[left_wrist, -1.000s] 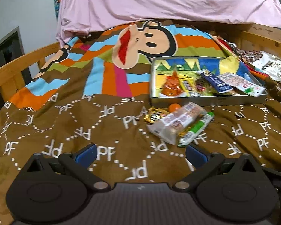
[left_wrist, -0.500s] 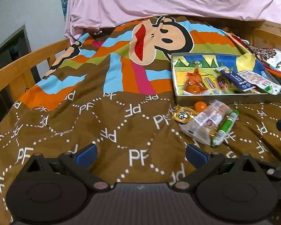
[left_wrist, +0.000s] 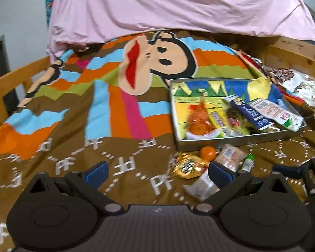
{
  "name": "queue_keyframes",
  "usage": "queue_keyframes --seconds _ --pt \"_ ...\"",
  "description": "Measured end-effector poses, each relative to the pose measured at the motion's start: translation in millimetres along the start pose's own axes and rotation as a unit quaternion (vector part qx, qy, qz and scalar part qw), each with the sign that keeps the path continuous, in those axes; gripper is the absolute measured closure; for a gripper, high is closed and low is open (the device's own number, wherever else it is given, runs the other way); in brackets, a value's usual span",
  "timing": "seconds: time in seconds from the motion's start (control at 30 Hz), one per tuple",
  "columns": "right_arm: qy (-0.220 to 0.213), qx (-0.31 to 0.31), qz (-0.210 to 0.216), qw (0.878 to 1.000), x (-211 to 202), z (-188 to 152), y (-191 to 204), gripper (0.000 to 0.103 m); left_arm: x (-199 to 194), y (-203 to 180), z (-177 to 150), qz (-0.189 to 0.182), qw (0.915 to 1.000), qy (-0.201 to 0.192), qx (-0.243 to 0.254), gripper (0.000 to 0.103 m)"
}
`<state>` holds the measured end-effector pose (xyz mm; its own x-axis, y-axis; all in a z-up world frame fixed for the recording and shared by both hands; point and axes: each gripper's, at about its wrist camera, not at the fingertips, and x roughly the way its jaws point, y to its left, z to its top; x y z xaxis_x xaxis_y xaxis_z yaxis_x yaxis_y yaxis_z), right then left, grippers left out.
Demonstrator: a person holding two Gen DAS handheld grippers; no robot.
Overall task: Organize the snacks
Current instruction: 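Move both tools toward bread bar and green sausage beside the tray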
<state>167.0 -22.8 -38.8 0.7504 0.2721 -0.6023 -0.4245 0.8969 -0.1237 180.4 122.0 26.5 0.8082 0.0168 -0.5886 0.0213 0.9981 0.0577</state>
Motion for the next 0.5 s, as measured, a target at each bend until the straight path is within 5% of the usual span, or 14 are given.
queue_keyframes --seconds 0.17,0.5 --pt "0.020 -0.002 -0.011 1.000 18 -2 -3 0.001 24 -11 3 -0.033 0.9993 0.015 0.000 0.000" --pt "0.008 -0.012 -0.058 0.998 -16 -23 -57 0.001 59 -25 -3 -0.106 0.9934 0.043 -0.014 0.000"
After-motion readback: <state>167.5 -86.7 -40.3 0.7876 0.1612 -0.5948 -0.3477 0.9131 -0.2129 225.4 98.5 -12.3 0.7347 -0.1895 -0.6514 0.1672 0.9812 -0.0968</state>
